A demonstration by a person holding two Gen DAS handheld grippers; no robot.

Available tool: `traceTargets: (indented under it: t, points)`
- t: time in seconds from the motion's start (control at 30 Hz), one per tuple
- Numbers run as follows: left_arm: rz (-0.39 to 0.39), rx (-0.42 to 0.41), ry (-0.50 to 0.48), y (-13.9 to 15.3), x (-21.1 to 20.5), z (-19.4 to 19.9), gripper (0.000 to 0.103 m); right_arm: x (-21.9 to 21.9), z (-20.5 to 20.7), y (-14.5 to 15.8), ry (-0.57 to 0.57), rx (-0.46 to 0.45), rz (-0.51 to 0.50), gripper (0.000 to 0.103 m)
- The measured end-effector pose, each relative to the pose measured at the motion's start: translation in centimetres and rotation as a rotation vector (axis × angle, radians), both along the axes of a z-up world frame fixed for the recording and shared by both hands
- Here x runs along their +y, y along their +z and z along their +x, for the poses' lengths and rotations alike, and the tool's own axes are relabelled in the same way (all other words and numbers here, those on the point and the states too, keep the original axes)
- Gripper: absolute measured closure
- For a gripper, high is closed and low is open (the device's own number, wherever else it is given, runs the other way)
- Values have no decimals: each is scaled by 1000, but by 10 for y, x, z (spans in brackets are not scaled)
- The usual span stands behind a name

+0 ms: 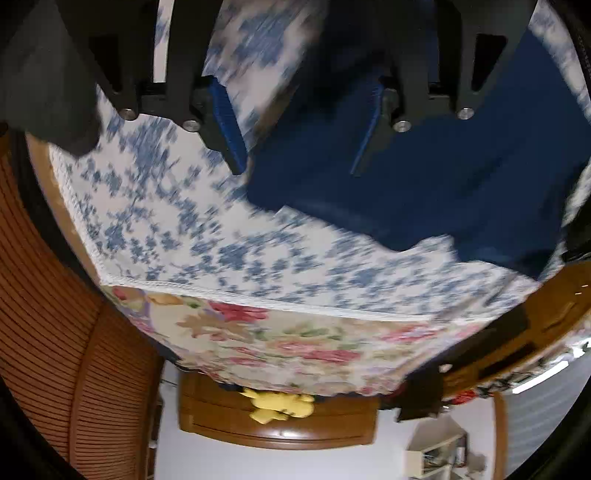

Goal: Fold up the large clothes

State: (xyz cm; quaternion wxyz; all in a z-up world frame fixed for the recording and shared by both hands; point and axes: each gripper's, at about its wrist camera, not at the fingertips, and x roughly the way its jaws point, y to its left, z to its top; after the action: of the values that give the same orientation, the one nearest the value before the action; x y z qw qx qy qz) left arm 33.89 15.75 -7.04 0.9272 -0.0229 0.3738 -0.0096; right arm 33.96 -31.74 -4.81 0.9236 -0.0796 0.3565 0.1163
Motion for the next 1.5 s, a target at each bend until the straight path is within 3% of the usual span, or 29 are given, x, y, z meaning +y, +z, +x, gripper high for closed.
traceTargets:
  t: [0.07, 0.1, 0.33, 0.5, 0.8, 1.07, 1.3, 1.33, 1.43, 1.5]
  points:
    - [-17, -29, -22, 11, -5, -18, 27, 4, -30, 0, 27, 9, 21, 43]
    - [-26, -37, -33, 15, -8, -27, 24, 6, -44, -1, 32, 13, 31, 43]
    - [-29, -73, -78, 26, -38, -93, 24, 9, -112, -13, 45, 45, 97, 37]
    - [-35, -68, -106, 17, -61, -133, 24, 2, -129, -24, 10, 70, 95, 34]
    - [-45, -44, -175, -5, -101, -188, 24, -4, -135, -52, -69, 143, 87, 31]
    - [-89, -24, -181, -20, -111, -200, 24, 7, -123, -81, -103, 230, 115, 30]
    - [-93, -33, -165, -21, -108, -209, 24, 8, -120, -84, -109, 239, 137, 30]
    - [-93, -34, -163, -22, -107, -210, 24, 7, -121, -85, -105, 244, 149, 31]
    - [-92, -38, -162, -21, -108, -214, 24, 3, -121, -85, -73, 259, 193, 46]
    - [-91, -41, -166, -20, -108, -216, 24, 2, -122, -85, -43, 263, 205, 74]
